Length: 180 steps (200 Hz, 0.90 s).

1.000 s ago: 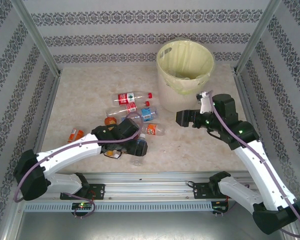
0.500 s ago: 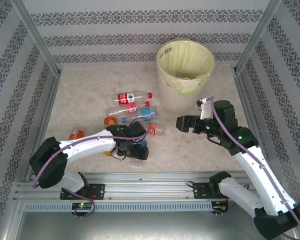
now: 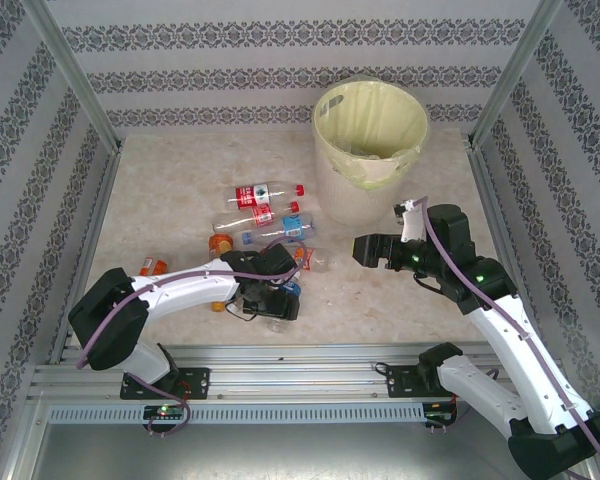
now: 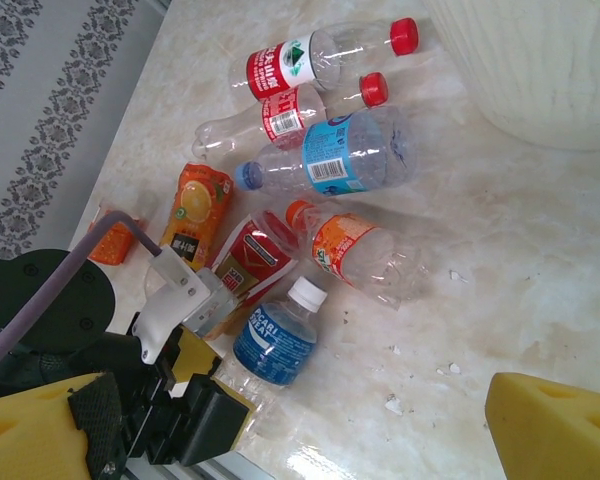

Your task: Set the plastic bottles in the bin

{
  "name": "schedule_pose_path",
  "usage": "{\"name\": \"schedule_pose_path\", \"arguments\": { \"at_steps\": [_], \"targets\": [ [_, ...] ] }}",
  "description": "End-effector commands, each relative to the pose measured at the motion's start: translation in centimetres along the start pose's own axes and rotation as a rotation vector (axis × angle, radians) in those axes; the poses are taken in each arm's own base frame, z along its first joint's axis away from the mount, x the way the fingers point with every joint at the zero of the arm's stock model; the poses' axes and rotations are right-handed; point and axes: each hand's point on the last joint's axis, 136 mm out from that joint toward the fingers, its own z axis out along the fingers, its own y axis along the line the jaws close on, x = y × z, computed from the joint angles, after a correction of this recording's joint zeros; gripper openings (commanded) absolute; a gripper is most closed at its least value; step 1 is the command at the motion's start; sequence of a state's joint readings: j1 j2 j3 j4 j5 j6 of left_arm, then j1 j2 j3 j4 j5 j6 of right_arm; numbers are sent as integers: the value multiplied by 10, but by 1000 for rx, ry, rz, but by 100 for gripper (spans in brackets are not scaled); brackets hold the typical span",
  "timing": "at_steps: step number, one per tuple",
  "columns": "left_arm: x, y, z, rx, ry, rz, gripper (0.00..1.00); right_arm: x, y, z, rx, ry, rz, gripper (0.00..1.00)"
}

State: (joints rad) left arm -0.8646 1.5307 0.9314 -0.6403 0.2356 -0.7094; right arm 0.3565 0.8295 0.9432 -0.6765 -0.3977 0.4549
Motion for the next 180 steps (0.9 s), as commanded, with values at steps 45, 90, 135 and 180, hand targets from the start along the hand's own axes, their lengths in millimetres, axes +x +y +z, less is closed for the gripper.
{"name": "schedule_pose_path", "arguments": {
  "at_steps": [45,90,135,180],
  "targets": [
    [9,-3,12,19,36,1,82,1,-1,-2,7,-14,12,94],
    [11,-6,19,20,58,1,78,3,-2,-4,11,-18,15,94],
    [7,-13,15,49,35,15,62,9,-7,-3,27,-8,17,94],
    [-3,-30,-5,131,-33,49,54,12,-6,-2,12,-5,34,94]
  ]
}}
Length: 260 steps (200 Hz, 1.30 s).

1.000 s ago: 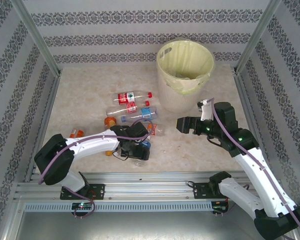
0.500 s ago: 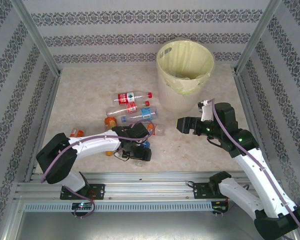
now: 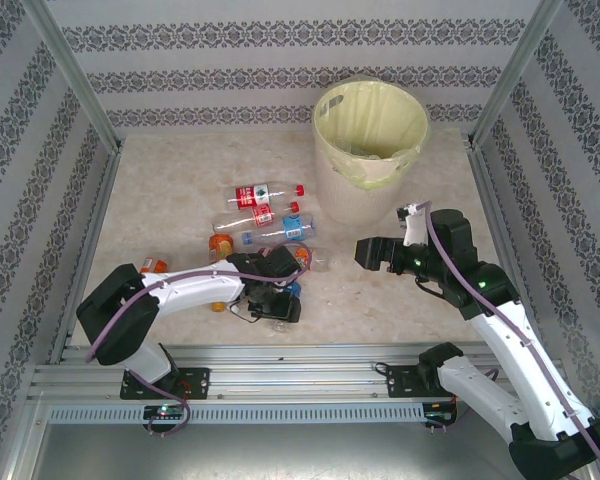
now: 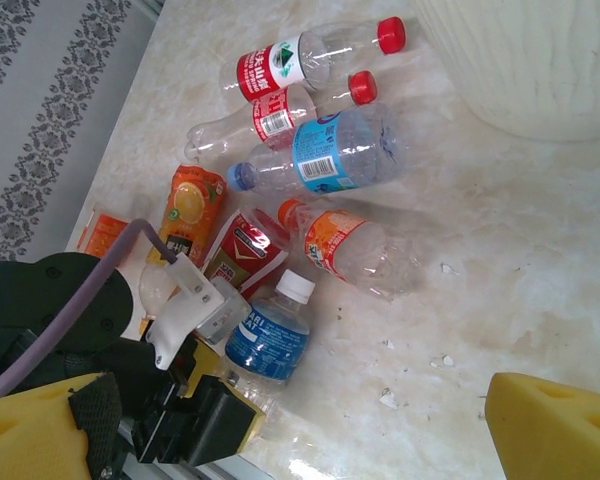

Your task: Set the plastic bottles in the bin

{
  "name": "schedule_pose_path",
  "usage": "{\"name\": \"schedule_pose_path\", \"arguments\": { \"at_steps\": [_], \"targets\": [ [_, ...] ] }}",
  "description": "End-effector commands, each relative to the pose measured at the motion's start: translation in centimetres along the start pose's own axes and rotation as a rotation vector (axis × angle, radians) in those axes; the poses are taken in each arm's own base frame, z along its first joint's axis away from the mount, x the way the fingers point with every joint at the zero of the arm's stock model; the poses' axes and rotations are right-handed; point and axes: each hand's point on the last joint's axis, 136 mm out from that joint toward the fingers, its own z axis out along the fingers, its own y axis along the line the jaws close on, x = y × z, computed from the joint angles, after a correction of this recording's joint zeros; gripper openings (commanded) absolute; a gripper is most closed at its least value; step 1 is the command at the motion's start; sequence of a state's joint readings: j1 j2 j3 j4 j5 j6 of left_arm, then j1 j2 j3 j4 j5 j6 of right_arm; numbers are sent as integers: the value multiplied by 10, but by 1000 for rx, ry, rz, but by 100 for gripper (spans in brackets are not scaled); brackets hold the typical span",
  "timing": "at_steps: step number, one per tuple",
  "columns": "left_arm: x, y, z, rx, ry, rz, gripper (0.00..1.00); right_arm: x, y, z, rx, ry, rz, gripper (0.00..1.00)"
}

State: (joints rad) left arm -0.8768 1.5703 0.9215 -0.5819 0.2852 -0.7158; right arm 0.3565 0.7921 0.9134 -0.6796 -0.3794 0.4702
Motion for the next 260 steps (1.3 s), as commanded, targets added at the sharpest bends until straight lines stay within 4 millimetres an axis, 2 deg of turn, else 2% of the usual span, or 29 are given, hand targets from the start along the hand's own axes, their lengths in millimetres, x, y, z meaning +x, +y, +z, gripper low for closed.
{"name": "schedule_pose_path", "arguments": {
  "at_steps": [1,64,120,188,214,230,260],
  "targets": [
    [-6,-21,-17,90,-64,47,54,6,-1,1,-4,8,22,94],
    [-36,-90,-93,408,-313,214,52,10,32,22,-242,38,171,93],
    [-51,-126,-131,572,-447,302,53,9,57,45,-349,66,214,96],
    [-58,-147,-155,666,-508,344,52,12,62,65,-363,111,220,96],
    [-58,-147,-157,668,-517,342,52,11,62,69,-364,112,227,93],
    [-58,-147,-155,666,-515,345,52,12,63,70,-370,114,229,89],
    [-60,-148,-153,681,-521,335,53,12,65,72,-378,120,231,75]
  ]
}}
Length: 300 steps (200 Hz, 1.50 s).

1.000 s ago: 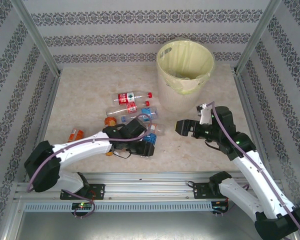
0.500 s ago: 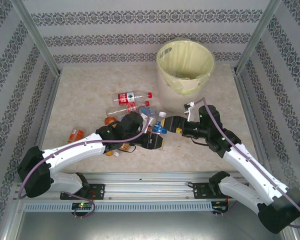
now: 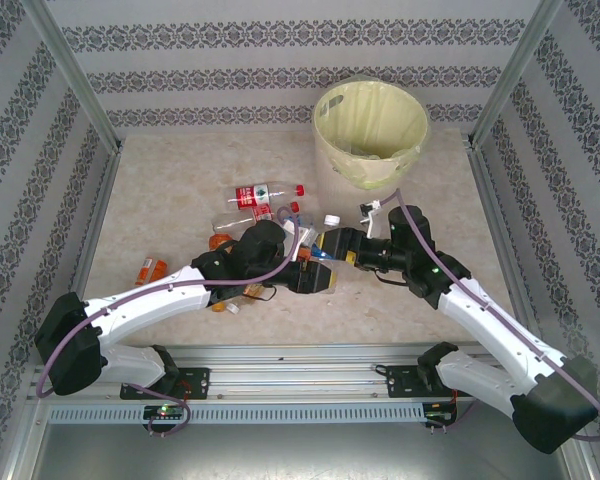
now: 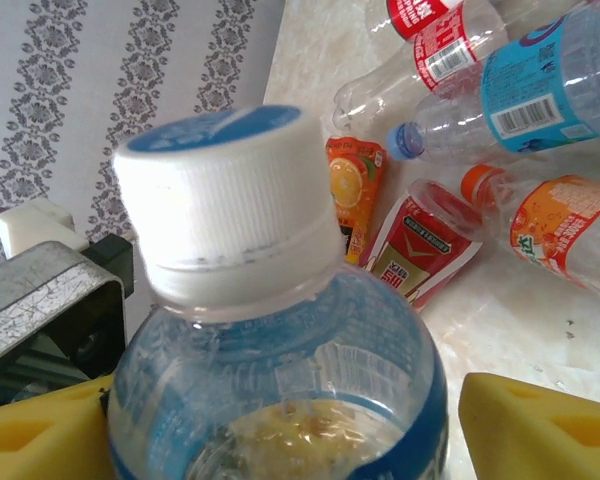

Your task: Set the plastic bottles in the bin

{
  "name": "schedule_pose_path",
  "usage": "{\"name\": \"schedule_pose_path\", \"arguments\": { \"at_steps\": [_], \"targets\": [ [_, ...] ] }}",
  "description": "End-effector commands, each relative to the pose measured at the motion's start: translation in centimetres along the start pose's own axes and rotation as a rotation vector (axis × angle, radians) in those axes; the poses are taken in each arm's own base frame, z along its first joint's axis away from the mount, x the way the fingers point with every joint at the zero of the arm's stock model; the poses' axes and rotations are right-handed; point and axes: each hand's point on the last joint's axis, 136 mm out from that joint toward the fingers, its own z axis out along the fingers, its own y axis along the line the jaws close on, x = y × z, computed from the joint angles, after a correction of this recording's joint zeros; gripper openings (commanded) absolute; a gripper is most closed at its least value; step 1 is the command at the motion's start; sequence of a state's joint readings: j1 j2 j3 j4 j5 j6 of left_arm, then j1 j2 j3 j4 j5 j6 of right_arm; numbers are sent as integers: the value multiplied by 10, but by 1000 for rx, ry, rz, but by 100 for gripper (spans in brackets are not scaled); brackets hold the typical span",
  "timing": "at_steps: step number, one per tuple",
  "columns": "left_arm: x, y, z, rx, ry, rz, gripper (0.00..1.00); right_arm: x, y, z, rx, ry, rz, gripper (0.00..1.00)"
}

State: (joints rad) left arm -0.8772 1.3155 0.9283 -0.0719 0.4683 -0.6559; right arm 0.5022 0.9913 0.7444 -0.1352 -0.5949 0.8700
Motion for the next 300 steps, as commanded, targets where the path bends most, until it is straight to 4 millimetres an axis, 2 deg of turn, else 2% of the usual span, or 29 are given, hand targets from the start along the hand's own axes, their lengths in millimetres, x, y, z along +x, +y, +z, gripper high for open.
{"name": "schedule_pose_path", "arguments": {
  "at_steps": [1,26,46,67,102,129,171,212,266,290,300],
  "targets": [
    [-15,-25,-4,80,-59,43,53,2,7,3,-37,9,-15,74],
    [-16,-23,-3,70,-58,45,53,1,7,3,-29,12,-17,68],
    [-16,-22,-4,64,-61,41,66,-1,7,2,-17,2,-24,62],
    [-20,-19,-8,38,-84,33,72,-6,8,-4,-1,-19,-35,59],
    [-30,-25,-19,28,-124,50,98,-25,17,-26,43,-72,-87,57],
    [-45,-43,-34,59,-179,91,100,-48,25,-49,99,-127,-146,57],
    [-67,-51,-51,23,-269,168,100,-106,57,-86,177,-251,-269,57],
    [-67,-46,-54,-13,-270,182,100,-177,86,-108,337,-390,-384,55],
    [-57,-31,-66,-79,-286,183,100,-260,90,-118,510,-542,-440,54],
    [-51,-24,-66,-95,-277,170,100,-288,79,-117,582,-557,-434,54],
    [-49,-21,-66,-103,-274,166,100,-297,68,-115,625,-556,-423,54]
  ]
}}
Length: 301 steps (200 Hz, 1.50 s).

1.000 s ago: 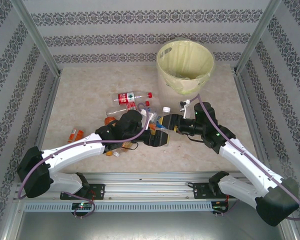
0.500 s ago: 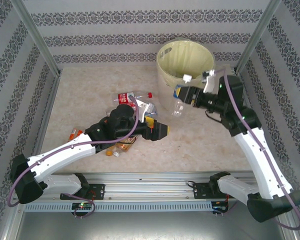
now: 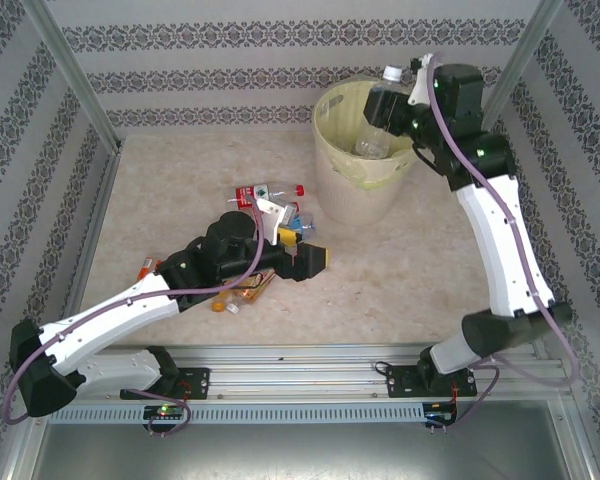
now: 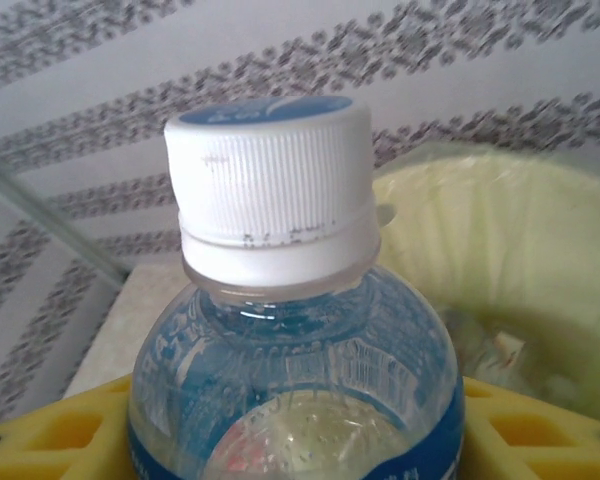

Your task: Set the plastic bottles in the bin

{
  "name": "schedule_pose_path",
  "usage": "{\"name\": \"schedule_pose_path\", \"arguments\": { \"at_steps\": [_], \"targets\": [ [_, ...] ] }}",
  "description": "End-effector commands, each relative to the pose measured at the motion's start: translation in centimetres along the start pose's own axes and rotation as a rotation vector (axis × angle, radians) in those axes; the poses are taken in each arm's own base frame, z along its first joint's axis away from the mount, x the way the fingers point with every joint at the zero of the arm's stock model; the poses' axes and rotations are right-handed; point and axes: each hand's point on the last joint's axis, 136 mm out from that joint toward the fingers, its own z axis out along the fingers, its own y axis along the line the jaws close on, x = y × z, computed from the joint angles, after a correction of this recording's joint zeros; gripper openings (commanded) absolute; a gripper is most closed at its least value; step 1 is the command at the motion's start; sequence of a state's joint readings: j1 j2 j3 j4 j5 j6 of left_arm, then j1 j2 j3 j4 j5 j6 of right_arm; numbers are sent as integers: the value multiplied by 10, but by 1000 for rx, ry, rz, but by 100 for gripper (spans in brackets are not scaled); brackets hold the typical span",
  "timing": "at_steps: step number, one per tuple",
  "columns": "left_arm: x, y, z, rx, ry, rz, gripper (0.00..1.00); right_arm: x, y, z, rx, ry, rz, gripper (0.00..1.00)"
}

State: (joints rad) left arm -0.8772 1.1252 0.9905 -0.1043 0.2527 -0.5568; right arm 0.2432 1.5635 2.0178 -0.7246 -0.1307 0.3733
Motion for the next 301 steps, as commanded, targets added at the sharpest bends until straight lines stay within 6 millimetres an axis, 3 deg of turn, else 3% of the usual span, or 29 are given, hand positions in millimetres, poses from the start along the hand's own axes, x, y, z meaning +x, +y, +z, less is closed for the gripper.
{"name": "schedule_pose_path", "arguments": {
  "at_steps": [1,46,85,116,138,186,220,242,301],
  "targets": [
    [14,11,-2,-43,27,12,100,-11,-26,10,132,-6,-40,54],
    [19,19,-7,-88,41,20,100,-1,-62,50,246,78,-47,56],
    [29,27,-10,-115,63,8,100,21,-81,78,289,198,-62,57],
    [36,38,-12,-169,86,13,100,39,-84,91,267,256,-47,60],
    [43,47,-14,-225,142,41,100,40,-80,91,249,254,-37,72],
    [50,56,-20,-276,207,113,100,24,-66,63,207,203,-54,86],
    [60,53,-16,-255,294,170,98,30,-47,32,115,182,-49,88],
    [64,54,-10,-240,363,227,97,48,-33,11,21,158,-26,89],
    [68,72,13,-212,487,475,97,134,-12,-44,-187,211,72,89]
  ]
}}
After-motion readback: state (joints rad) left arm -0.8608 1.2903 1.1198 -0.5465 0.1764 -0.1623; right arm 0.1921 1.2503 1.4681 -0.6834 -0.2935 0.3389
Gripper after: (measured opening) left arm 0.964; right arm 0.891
